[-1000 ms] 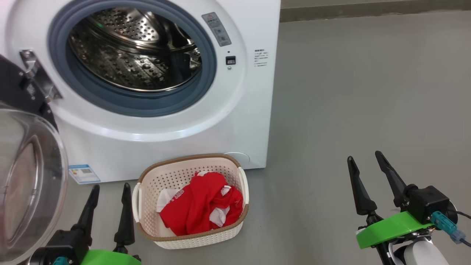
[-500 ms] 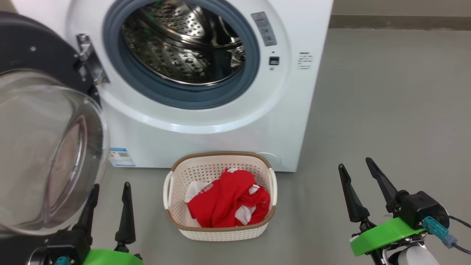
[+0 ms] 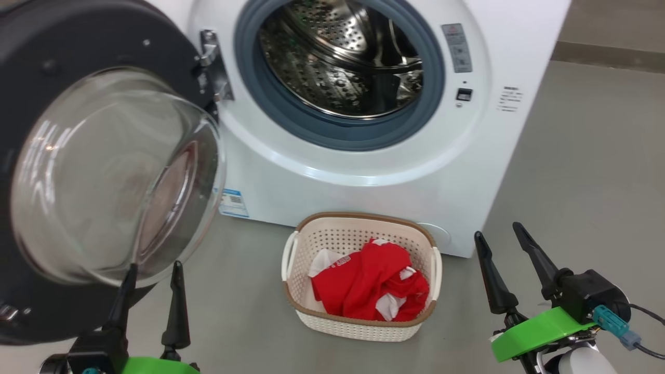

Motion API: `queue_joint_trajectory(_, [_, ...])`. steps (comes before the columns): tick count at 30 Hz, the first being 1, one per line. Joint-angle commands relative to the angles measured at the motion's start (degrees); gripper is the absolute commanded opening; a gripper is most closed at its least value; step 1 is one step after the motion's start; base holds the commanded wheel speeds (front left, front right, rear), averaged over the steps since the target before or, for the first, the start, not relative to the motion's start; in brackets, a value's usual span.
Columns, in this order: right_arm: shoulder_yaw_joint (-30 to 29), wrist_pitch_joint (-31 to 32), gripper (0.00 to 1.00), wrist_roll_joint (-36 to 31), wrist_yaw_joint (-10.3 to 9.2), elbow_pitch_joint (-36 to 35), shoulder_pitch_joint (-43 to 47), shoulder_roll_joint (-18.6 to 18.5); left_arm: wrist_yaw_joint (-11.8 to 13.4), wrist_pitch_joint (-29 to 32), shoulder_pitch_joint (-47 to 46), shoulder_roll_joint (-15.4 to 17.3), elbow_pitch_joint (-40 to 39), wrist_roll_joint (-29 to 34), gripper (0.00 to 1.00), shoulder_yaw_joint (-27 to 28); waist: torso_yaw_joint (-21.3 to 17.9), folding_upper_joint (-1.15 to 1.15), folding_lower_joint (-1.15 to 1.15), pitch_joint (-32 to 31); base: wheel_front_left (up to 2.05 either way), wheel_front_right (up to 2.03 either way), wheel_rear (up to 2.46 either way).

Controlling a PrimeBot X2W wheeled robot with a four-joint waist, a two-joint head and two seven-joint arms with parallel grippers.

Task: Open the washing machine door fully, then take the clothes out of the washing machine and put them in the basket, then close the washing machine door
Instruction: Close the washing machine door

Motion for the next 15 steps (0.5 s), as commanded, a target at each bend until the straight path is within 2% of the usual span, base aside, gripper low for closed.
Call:
queue_joint_trajectory(1, [1.86, -0.37, 1.0, -0.35, 0.36, -1.56, -1.91, -0.05, 0.44, -0.68, -0.65, 0.6, -1.82, 0.43, 1.0, 1.98, 2.44, 0.0, 0.0, -0.29, 0.0, 0.0, 0.0])
queue_joint_trajectory(15, [2.5, -0.37, 1.0, -0.29, 0.36, -1.81, -2.03, 0.0, 1.53, -0.68, -0.24, 0.65, -2.42, 1.01, 1.0, 2.62, 7.83, 0.0, 0.0, -0.62, 0.0, 0.0, 0.0])
